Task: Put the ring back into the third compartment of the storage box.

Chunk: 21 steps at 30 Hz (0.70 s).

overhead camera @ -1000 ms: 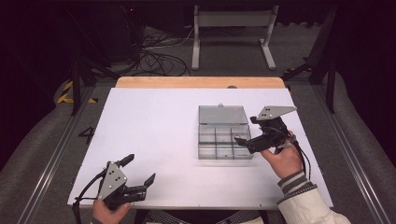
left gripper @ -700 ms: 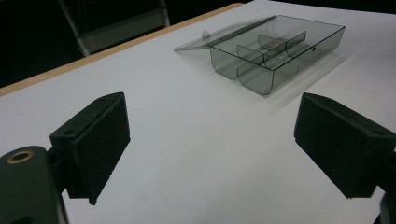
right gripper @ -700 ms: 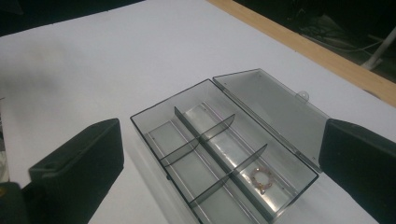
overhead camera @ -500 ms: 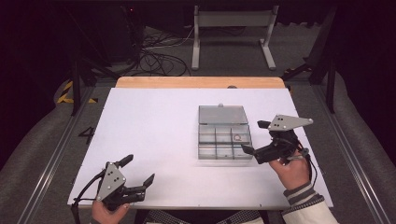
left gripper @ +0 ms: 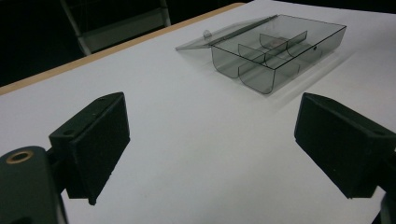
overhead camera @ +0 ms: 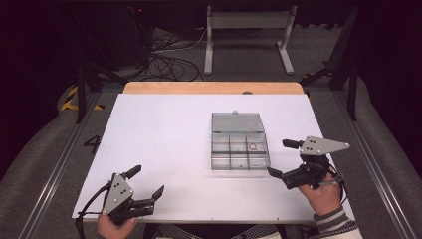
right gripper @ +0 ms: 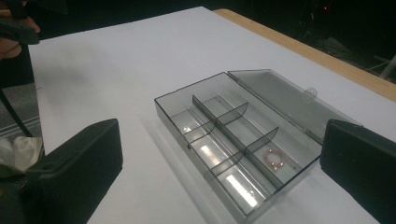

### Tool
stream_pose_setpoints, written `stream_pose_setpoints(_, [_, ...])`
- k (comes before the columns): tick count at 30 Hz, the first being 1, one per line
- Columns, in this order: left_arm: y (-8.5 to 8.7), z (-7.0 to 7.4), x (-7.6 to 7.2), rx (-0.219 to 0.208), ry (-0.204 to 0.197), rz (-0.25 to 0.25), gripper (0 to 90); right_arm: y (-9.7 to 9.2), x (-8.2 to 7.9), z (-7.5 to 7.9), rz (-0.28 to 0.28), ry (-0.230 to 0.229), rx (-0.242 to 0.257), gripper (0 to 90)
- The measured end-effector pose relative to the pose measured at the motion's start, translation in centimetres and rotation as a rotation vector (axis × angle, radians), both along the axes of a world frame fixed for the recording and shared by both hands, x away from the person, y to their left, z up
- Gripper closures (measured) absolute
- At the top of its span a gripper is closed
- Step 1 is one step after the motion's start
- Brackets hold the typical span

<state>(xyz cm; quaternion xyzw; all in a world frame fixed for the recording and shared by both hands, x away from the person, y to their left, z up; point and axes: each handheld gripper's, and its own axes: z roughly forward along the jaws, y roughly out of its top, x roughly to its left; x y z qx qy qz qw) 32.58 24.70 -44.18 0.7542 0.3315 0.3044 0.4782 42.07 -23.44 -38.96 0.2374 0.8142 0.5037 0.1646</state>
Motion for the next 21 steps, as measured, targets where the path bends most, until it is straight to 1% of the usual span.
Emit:
stream_pose_setpoints(4, [0.0, 0.0, 0.0, 0.002, 0.000, 0.000, 11.0, -0.6, -0.5, -0.7, -0.001, -0.003, 0.026, 0.1])
stream_pose_setpoints(6, [0.0, 0.0, 0.0, 0.001, 0.000, 0.001, 11.0, -0.9, -0.6, -1.2, -0.005, -0.012, 0.037, 0.1])
stream_pose_setpoints(9, [0.1, 0.0, 0.0, 0.003, -0.003, 0.002, 10.9, -1.2, -0.8, -1.9, -0.012, -0.010, 0.016, 0.2])
stream_pose_setpoints(12, [0.1, 0.0, -0.1, 0.004, -0.003, 0.003, 11.0, -1.4, -0.9, -2.5, -0.003, -0.003, 0.009, 0.1])
stream_pose_setpoints(21, [0.1, 0.0, -0.1, 0.002, -0.001, 0.004, 10.9, -1.6, -1.3, -4.0, 0.014, 0.033, 0.026, 0.1])
